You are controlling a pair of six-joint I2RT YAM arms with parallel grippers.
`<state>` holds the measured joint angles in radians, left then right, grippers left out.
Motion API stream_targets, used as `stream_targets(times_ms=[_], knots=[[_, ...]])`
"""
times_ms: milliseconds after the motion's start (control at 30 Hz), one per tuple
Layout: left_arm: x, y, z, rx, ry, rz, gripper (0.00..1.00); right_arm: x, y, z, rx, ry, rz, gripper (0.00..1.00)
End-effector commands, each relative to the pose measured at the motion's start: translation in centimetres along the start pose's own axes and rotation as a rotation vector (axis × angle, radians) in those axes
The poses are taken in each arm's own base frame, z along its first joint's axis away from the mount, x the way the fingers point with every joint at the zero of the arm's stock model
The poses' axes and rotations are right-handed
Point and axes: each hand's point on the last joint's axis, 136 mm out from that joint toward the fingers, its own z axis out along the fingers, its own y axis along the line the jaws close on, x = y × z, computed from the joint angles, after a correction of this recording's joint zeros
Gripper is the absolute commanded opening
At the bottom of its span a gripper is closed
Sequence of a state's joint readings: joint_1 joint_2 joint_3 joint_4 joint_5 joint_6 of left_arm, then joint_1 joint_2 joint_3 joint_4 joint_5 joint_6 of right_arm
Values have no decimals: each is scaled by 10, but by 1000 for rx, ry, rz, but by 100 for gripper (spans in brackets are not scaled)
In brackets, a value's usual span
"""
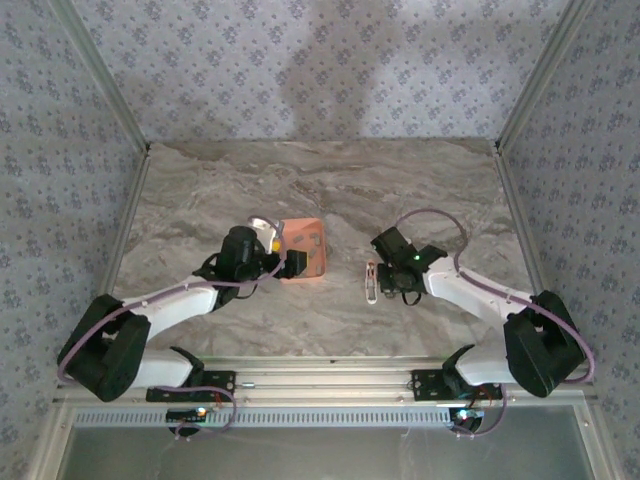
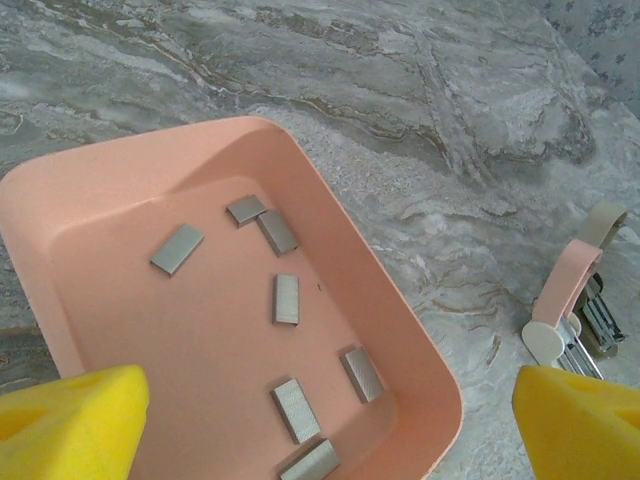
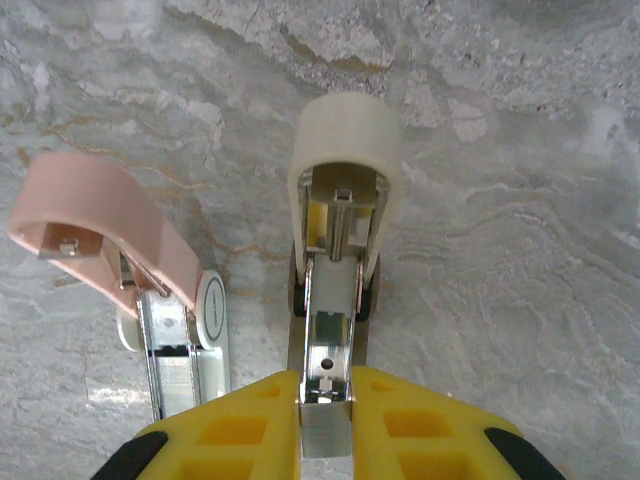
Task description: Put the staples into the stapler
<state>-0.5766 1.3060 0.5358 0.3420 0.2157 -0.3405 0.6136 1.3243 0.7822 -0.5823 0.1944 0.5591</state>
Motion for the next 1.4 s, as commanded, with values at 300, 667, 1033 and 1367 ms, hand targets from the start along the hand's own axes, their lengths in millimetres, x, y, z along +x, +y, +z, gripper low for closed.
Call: stream_targets(times_ms=[300,667,1033,1367], knots=[[-18,-7,3,12,-44,23,94,-1,0,12,-11,18,-9,17],[-19,-8,7,20,-37,22,93,5,-3,17,-2,38,0,17],[-18,-10,8,28,-30,25,93,6,-5,19,8,29,19,17],[-17,-9,6,22,-32,28,93,10,-7,22,17,33,23,17]])
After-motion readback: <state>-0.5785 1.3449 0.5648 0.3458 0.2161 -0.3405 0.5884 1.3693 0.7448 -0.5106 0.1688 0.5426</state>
